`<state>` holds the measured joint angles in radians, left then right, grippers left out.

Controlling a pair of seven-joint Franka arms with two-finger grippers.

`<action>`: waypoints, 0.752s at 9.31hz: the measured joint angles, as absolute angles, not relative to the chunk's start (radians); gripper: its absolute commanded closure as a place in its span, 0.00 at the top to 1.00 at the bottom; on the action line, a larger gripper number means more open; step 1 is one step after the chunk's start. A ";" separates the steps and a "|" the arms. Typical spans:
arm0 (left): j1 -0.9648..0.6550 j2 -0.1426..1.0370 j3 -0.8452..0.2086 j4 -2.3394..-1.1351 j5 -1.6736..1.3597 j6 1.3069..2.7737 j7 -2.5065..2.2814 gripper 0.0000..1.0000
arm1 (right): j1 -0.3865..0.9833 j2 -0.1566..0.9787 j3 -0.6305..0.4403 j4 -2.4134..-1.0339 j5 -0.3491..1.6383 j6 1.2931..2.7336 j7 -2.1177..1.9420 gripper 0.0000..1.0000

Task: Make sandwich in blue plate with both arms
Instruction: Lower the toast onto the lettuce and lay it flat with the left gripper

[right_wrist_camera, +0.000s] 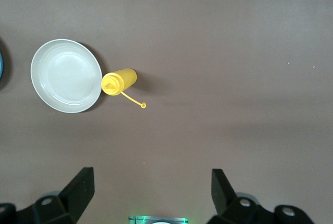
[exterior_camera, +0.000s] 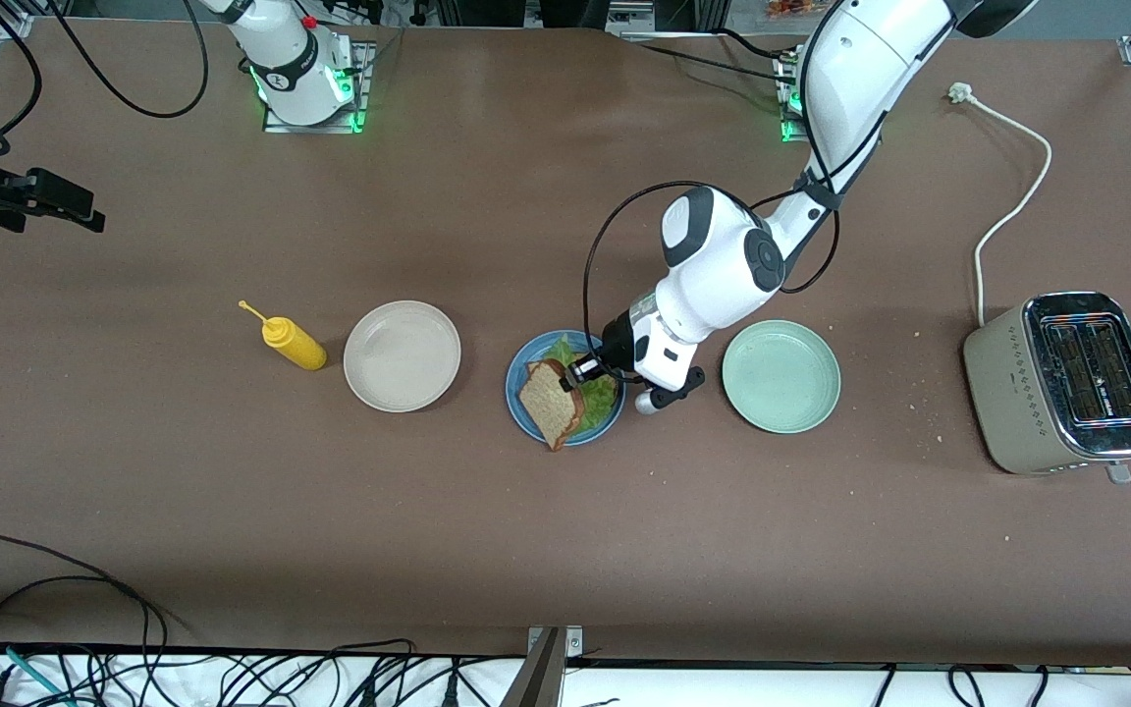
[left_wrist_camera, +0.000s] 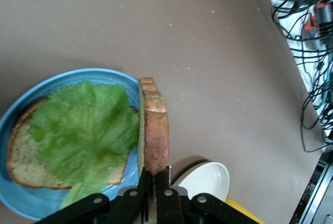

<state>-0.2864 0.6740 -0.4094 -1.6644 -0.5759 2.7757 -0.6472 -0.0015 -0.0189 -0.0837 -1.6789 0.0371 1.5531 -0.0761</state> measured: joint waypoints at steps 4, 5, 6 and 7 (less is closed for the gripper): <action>-0.254 0.673 -0.408 -1.688 -0.576 2.681 -0.610 0.00 | -0.001 -0.019 -0.066 -1.678 0.022 1.554 0.000 1.00; -0.240 0.673 -0.408 -1.693 -0.576 2.655 -0.604 0.00 | -0.002 -0.019 -0.066 -1.678 0.022 1.554 0.002 1.00; -0.223 0.673 -0.408 -1.695 -0.576 2.631 -0.603 0.00 | -0.002 -0.019 -0.066 -1.678 0.022 1.554 0.004 1.00; -0.208 0.672 -0.408 -1.696 -0.576 2.606 -0.602 0.00 | -0.002 -0.019 -0.066 -1.678 0.022 1.554 0.005 1.00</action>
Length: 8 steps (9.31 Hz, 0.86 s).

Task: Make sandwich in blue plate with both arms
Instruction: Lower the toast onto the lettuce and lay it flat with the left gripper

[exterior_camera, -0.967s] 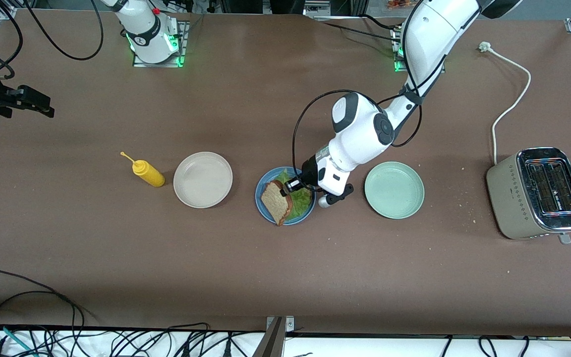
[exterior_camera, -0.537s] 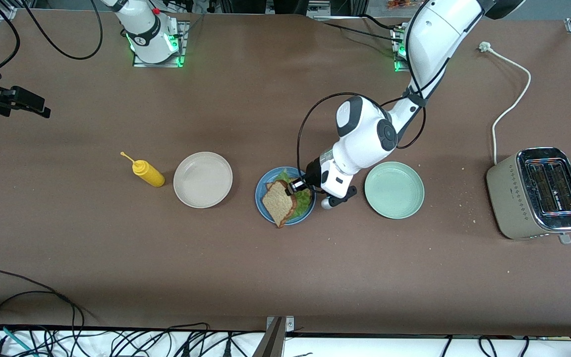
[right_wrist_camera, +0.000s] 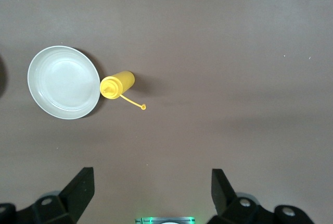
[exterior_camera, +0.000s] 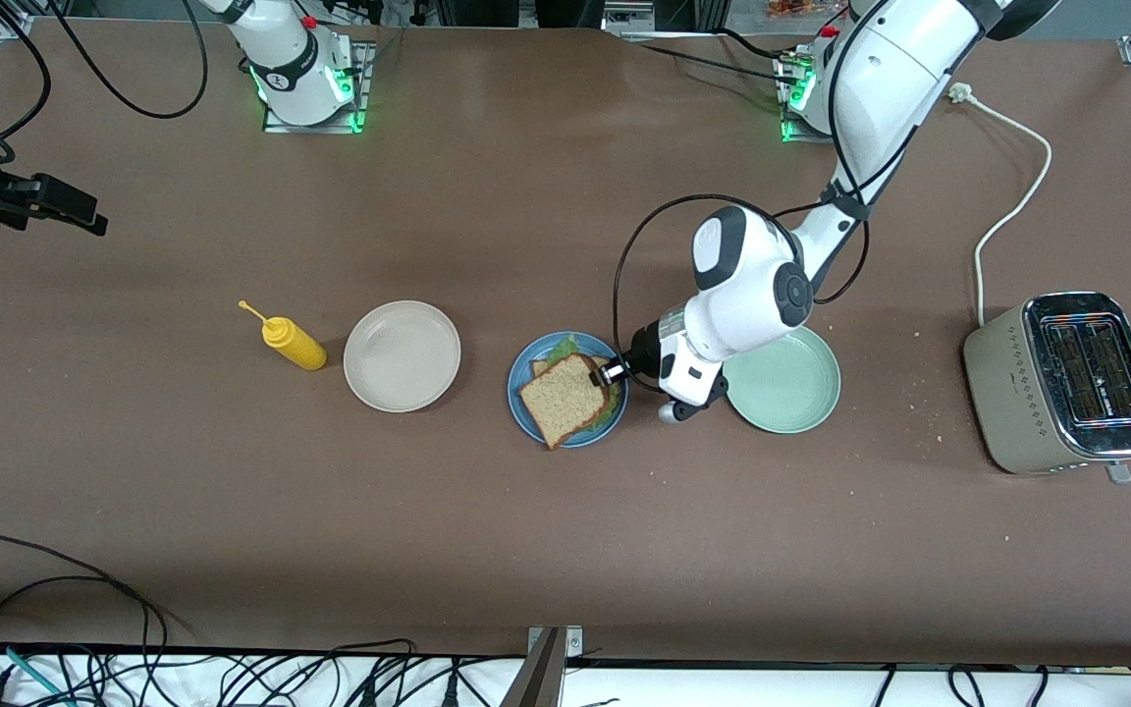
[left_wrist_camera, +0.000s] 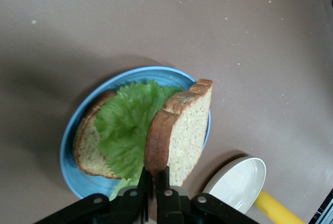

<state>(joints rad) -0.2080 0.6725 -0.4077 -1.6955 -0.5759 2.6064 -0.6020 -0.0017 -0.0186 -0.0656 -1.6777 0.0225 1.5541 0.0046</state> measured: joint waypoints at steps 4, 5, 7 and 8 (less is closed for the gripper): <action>-0.195 0.673 -0.408 -1.725 -0.576 2.578 -0.602 0.48 | -0.002 -0.019 -0.066 -1.678 0.022 1.554 0.005 1.00; -0.195 0.673 -0.408 -1.736 -0.576 2.578 -0.602 0.75 | -0.002 -0.019 -0.066 -1.678 0.022 1.554 0.005 1.00; -0.195 0.673 -0.408 -1.745 -0.576 2.578 -0.602 1.00 | -0.002 -0.019 -0.066 -1.678 0.022 1.554 0.005 1.00; -0.194 0.673 -0.408 -1.745 -0.576 2.578 -0.602 1.00 | -0.002 -0.019 -0.066 -1.678 0.022 1.554 0.005 1.00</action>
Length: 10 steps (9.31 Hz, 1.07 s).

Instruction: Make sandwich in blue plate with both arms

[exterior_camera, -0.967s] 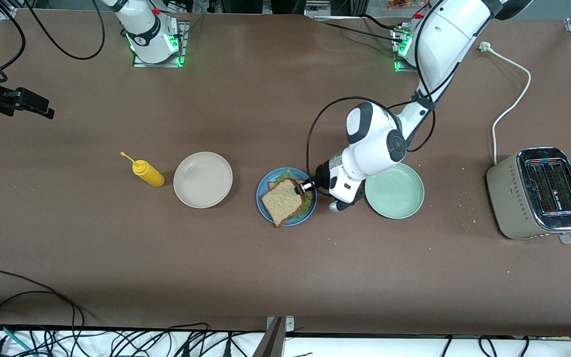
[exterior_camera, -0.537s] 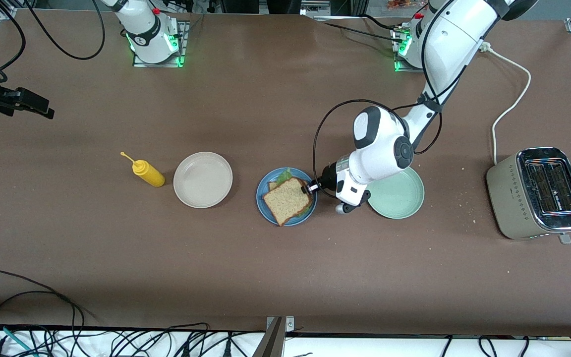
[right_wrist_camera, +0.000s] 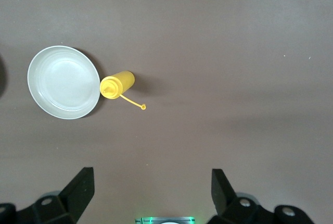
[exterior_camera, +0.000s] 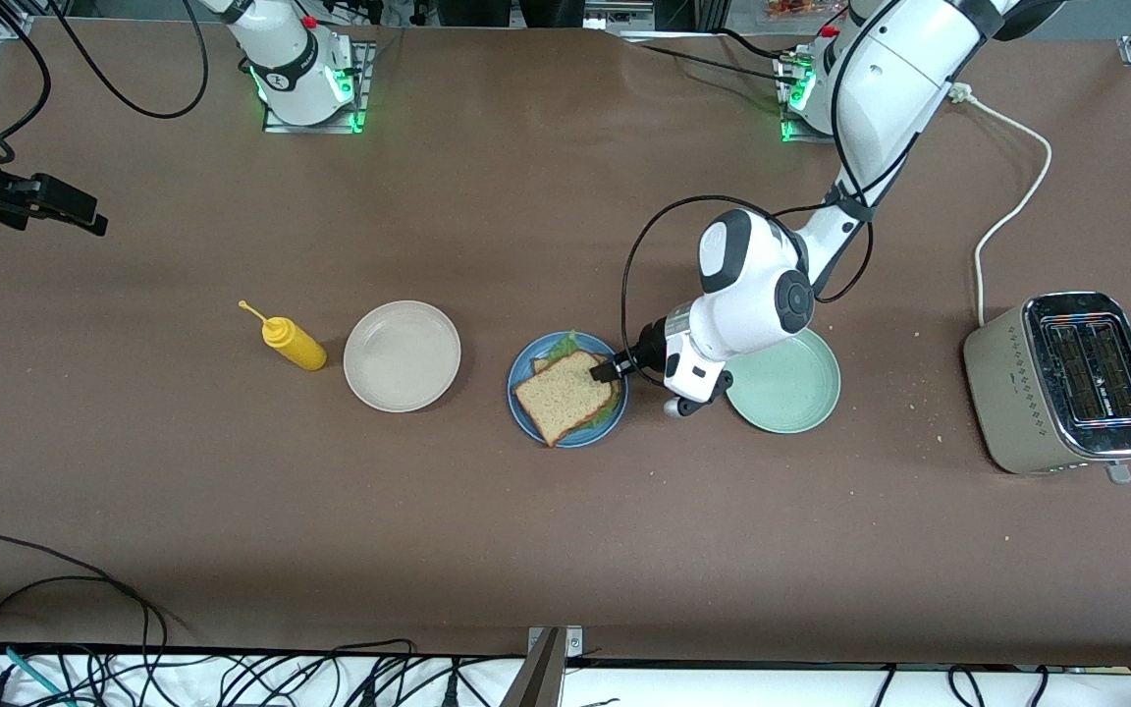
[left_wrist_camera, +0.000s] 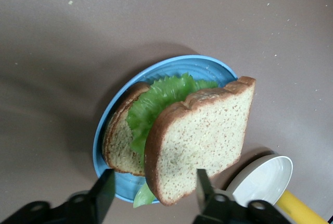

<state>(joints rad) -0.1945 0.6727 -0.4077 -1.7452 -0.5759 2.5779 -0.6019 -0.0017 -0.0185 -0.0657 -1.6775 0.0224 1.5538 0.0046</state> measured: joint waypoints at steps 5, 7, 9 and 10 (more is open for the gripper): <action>-0.186 0.588 -0.327 -1.719 -0.451 2.410 -0.591 1.00 | -0.002 -0.018 -0.066 -1.677 0.022 1.554 0.005 1.00; -0.138 0.481 -0.288 -1.682 -0.280 2.208 -0.591 1.00 | -0.002 -0.018 -0.066 -1.677 0.022 1.554 0.005 1.00; -0.047 0.389 -0.283 -1.612 -0.134 1.996 -0.575 1.00 | -0.002 -0.018 -0.066 -1.676 0.022 1.554 0.005 1.00; -0.005 0.358 -0.279 -1.559 -0.095 1.896 -0.539 1.00 | -0.002 -0.018 -0.066 -1.676 0.022 1.554 0.005 1.00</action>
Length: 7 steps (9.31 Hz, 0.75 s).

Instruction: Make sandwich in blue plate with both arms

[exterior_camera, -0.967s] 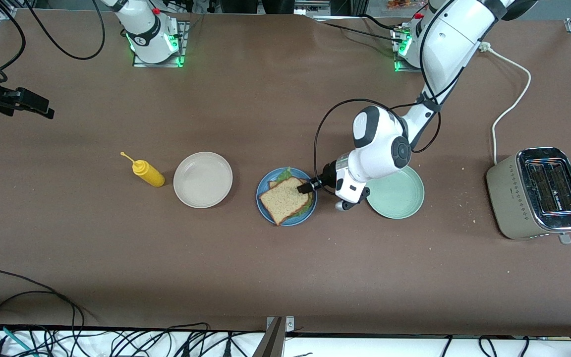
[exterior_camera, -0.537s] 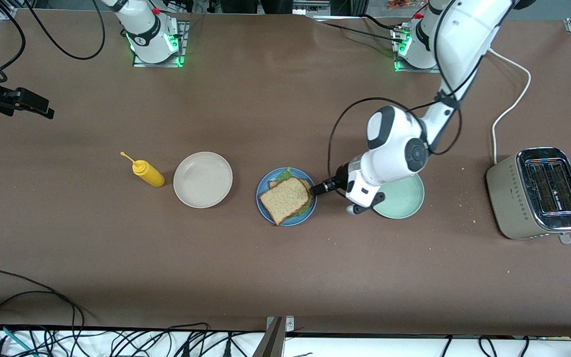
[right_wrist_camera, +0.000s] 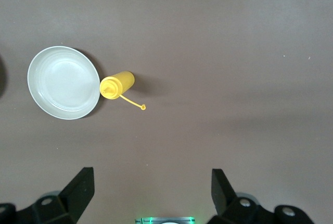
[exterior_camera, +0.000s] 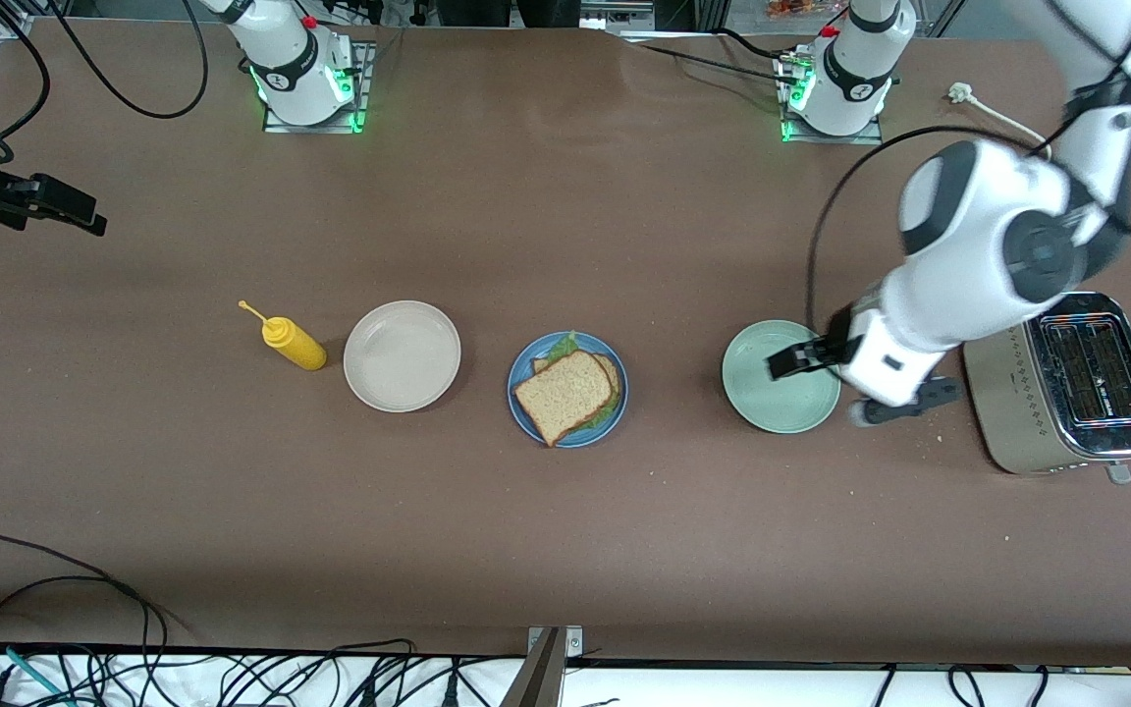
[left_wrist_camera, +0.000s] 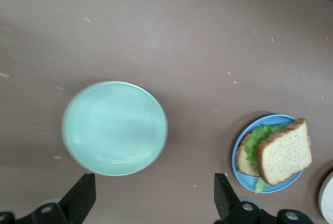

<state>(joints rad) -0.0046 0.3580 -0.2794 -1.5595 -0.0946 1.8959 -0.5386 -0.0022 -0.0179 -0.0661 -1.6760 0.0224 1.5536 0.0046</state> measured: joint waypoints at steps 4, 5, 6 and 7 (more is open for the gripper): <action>0.072 0.332 -0.277 -1.377 0.113 1.650 -0.397 1.00 | -0.002 -0.018 -0.066 -1.676 0.022 1.553 0.005 1.00; 0.087 0.331 -0.277 -1.332 0.115 1.591 -0.350 1.00 | -0.002 -0.018 -0.066 -1.676 0.022 1.553 0.005 1.00; 0.104 0.331 -0.278 -1.293 0.115 1.541 -0.309 1.00 | -0.002 -0.018 -0.066 -1.676 0.022 1.553 0.005 1.00; 0.119 0.325 -0.278 -1.268 0.108 1.516 -0.295 1.00 | -0.002 -0.017 -0.066 -1.676 0.022 1.553 0.005 1.00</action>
<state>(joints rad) 0.1192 0.3247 -0.2781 -1.2680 0.1081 1.5158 -0.2953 -0.0019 -0.0175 -0.0658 -1.6756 0.0224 1.5532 0.0046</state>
